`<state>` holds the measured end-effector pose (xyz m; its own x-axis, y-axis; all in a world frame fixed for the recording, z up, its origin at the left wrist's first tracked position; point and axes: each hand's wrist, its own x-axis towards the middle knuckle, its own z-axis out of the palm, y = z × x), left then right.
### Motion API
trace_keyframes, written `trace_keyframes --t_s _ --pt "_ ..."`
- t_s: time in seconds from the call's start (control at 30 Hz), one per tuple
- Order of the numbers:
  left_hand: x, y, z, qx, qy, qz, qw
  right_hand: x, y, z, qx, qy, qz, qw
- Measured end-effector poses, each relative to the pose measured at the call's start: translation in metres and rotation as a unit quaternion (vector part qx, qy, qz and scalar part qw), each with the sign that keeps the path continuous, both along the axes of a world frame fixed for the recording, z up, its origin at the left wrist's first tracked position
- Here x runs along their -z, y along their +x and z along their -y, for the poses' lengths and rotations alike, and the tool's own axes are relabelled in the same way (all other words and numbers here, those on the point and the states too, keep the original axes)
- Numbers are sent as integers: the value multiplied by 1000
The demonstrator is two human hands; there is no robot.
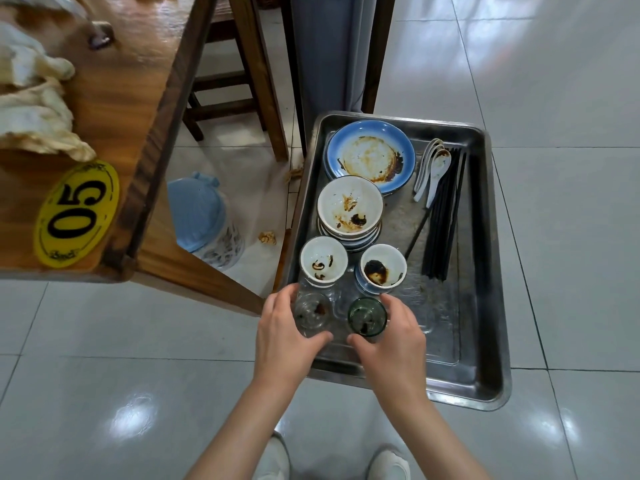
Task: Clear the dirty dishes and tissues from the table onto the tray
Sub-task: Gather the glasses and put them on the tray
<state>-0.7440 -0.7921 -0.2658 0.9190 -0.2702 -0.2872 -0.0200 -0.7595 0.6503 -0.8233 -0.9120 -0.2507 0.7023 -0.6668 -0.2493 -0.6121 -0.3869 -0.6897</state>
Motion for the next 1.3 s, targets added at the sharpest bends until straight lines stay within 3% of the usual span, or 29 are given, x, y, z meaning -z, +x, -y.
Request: trace_keyframes --t_s 0.33,0.53,0.7,1.0,1.3 --pt "-70 2 -11 -22 -33 11 999 -69 -5 8 -20 -32 14 999" --pt "-176 -4 -40 -5 -87 86 993 -158 -8 7 -89 -36 39 995" --pt "-275 10 -76 -55 -89 139 985 -243 10 -13 -175 -37 57 982" --pt "-396 12 -192 -161 -74 162 971 -360 57 -120 -340 -61 92 934" --pt "-449 29 -378 -230 -73 170 955 -415 123 -275 -406 -57 80 909"
